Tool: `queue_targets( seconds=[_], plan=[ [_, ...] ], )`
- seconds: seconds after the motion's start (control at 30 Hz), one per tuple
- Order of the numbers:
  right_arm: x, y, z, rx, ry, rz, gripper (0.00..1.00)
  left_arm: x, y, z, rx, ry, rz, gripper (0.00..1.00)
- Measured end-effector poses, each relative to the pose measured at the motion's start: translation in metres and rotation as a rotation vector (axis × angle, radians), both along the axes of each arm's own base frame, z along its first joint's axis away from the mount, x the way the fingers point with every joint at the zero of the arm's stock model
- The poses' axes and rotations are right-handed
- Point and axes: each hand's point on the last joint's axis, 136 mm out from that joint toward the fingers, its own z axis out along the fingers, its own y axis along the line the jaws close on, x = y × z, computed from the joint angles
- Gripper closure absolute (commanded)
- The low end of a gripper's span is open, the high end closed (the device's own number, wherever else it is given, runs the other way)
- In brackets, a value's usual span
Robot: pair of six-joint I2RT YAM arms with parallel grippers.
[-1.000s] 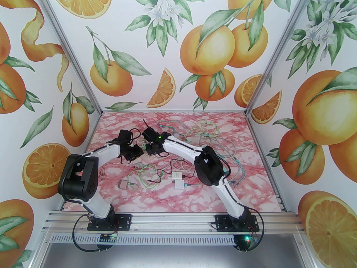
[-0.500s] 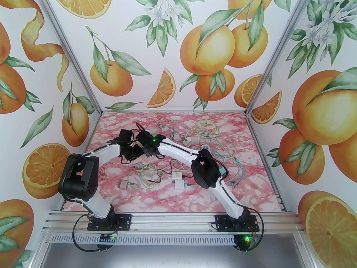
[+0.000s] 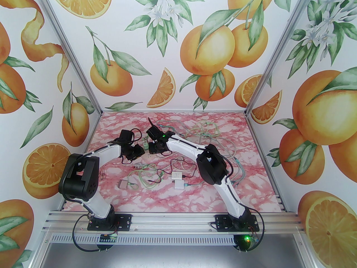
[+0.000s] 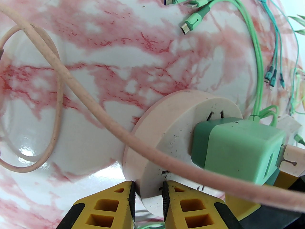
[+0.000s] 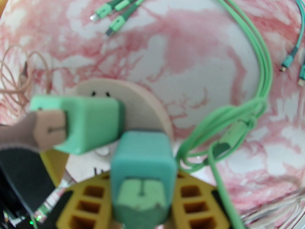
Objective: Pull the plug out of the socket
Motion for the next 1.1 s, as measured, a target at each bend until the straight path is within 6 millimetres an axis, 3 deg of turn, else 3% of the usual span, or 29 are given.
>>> queue_targets(
  seconds=[0.2,0.37,0.73,0.83,1.0,1.1],
  plan=[
    [-0.004,0.007,0.008,-0.169,-0.124,0.053,0.80,-0.002,0.002,0.000,0.016,0.016,0.006,0.77],
    [-0.003,0.006,0.005,-0.179,-0.133,0.050,0.80,-0.002,0.003,-0.001,0.025,0.023,0.009,0.79],
    [0.004,-0.009,-0.003,0.079,0.050,-0.054,0.81,0.002,-0.002,-0.003,0.018,0.035,-0.007,0.79],
    [0.004,-0.008,-0.003,0.089,0.055,-0.056,0.81,0.003,-0.004,-0.001,0.009,0.028,-0.011,0.72],
    [0.001,-0.006,-0.003,0.080,0.049,-0.044,0.81,0.000,-0.012,-0.002,-0.032,0.021,-0.032,0.51],
    [-0.006,-0.005,-0.002,0.051,0.045,-0.032,0.81,-0.005,-0.017,-0.004,-0.040,0.030,-0.049,0.49]
  ],
)
